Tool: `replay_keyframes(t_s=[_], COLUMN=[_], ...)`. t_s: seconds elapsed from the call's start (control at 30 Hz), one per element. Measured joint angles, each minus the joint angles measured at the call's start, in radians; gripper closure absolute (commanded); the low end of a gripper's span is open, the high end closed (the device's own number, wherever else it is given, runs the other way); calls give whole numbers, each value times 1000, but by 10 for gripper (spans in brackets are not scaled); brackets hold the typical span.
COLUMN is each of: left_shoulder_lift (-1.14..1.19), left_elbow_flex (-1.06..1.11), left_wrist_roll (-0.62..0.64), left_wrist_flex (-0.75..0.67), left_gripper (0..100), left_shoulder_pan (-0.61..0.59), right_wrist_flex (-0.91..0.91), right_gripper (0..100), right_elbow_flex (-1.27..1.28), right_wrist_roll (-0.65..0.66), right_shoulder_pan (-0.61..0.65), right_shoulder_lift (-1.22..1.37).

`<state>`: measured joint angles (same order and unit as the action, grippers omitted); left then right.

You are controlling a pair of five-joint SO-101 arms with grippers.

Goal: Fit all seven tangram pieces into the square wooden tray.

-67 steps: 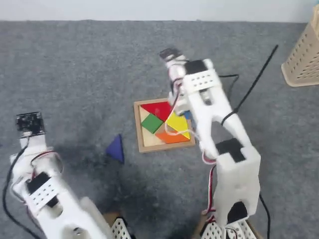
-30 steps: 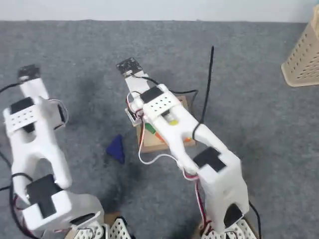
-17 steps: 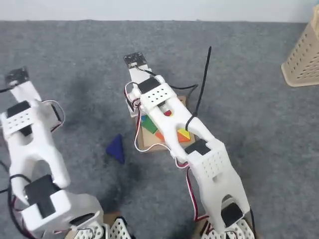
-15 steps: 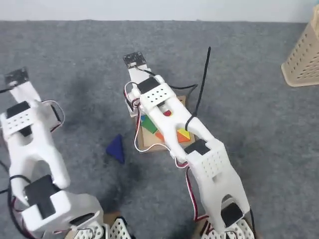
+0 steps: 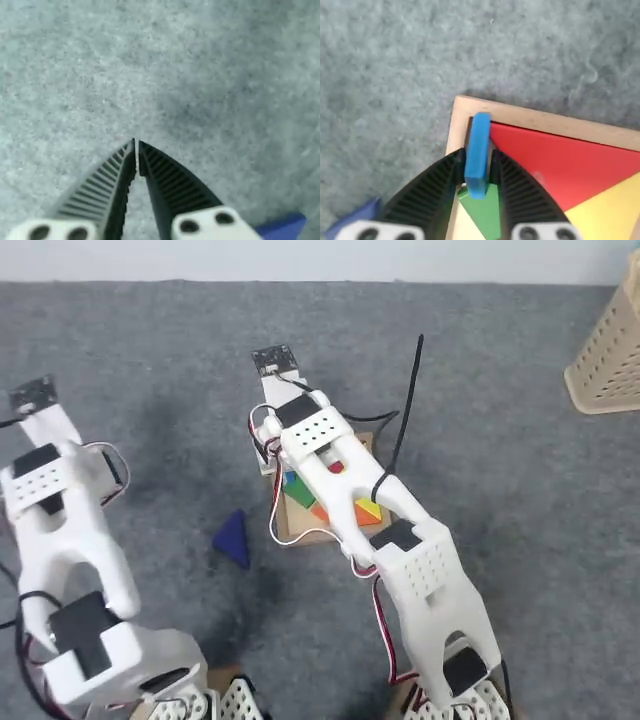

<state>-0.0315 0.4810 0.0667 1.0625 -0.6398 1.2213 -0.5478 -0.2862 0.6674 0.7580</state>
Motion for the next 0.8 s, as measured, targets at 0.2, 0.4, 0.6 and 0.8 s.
replay_keyframes(t_s=[0.2, 0.4, 0.6, 0.8], left_shoulder_lift=[0, 0, 0, 0], left_elbow_flex=[0, 0, 0, 0], left_wrist_roll=[0, 0, 0, 0], left_wrist_flex=[0, 0, 0, 0], left_gripper=[987, 987, 987, 987], left_shoulder_pan=[0, 0, 0, 0], right_wrist_flex=[0, 60, 157, 163], right_gripper=[907, 907, 907, 910], right_elbow_flex=[0, -81, -193, -195], right_wrist_roll=[0, 0, 17, 35], right_shoulder_pan=[0, -20, -32, -52], right_shoulder_lift=[0, 0, 0, 41])
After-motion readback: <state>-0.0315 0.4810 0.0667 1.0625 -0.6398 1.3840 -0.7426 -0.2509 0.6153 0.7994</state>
